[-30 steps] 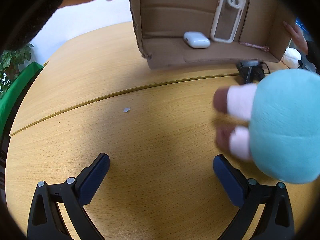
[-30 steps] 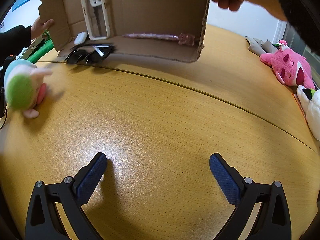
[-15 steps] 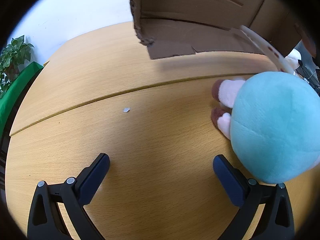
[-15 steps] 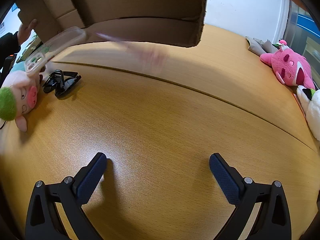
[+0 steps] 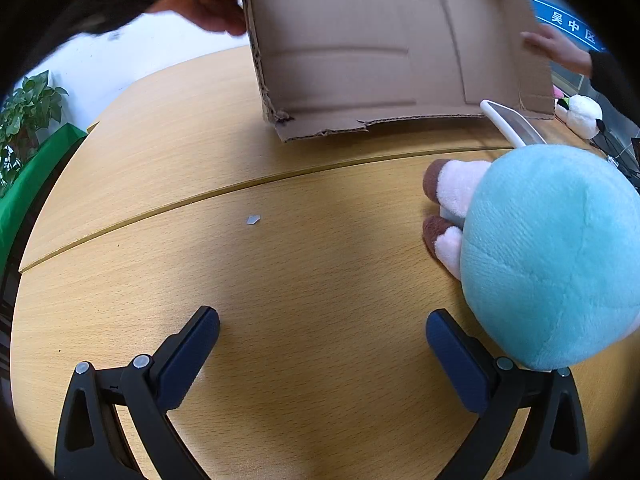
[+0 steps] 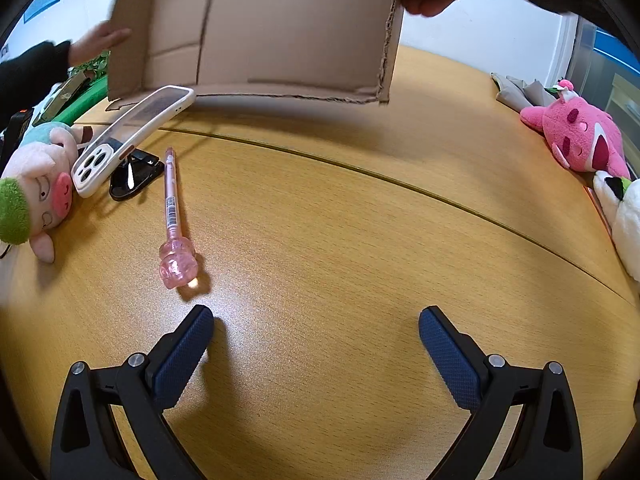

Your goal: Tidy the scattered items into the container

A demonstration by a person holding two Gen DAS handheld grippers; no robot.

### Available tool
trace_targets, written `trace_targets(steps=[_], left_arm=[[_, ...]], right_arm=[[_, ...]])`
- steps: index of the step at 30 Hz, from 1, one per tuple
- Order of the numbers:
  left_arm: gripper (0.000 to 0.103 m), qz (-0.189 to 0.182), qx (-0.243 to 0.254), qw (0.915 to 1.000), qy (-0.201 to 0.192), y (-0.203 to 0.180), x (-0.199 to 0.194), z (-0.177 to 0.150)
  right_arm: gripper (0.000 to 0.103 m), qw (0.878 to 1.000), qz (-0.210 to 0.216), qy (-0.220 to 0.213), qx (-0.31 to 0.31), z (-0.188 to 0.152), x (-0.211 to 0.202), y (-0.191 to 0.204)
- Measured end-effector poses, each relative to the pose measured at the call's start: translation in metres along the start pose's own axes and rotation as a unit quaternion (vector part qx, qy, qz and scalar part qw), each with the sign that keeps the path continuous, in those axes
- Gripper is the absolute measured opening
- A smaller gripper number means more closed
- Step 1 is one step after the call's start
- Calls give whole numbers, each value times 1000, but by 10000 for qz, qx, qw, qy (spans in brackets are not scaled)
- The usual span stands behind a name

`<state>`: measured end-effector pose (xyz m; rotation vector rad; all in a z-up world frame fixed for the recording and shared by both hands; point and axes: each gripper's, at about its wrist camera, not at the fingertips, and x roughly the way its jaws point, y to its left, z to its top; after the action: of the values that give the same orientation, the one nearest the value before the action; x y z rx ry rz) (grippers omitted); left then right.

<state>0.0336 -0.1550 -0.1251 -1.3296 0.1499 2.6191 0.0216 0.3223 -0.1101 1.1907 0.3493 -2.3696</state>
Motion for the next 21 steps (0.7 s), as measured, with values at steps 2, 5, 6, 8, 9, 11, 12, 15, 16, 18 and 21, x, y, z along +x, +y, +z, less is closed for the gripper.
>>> trace_targets(steps=[2,5,6,8,9,11,12,15,16,18,21], left_arm=[[103,0,-1,10000,-2,0,0,0],[103,1,-2,10000,-2,0,0,0],[103,0,-2,10000,-2,0,0,1],[103,-4,-7,10000,-3,0,1,0],[103,-4,-9,10000,-4,0,1,-1],[103,-3,-8,10000,-5,0,2,-2],[103,-3,-8,10000,-5,0,2,-2],[103,-4,-11,10000,-6,0,2,-2],[103,-4,-11,10000,-6,0,3,-2],[103,-4,-10,10000,-5,0,2,-2],[103,-4,-10,10000,-5,-1,2,-1]], right_arm=[[103,10000,0,0,0,0,0,0],[103,10000,0,-1,0,0,0,0],[103,10000,0,-1,-1,0,0,0],[103,10000,0,0,0,0,0,0],[103,10000,0,0,0,0,0,0],[103,10000,-1,0,0,0,0,1],[103,10000,-1,0,1,0,0,1],[103,10000,-2,-1,0,-1,0,1],[103,10000,-1,-1,-1,0,0,0],[103,10000,-1,-1,-1,0,0,0],[103,10000,-2,-1,-1,-1,0,1]])
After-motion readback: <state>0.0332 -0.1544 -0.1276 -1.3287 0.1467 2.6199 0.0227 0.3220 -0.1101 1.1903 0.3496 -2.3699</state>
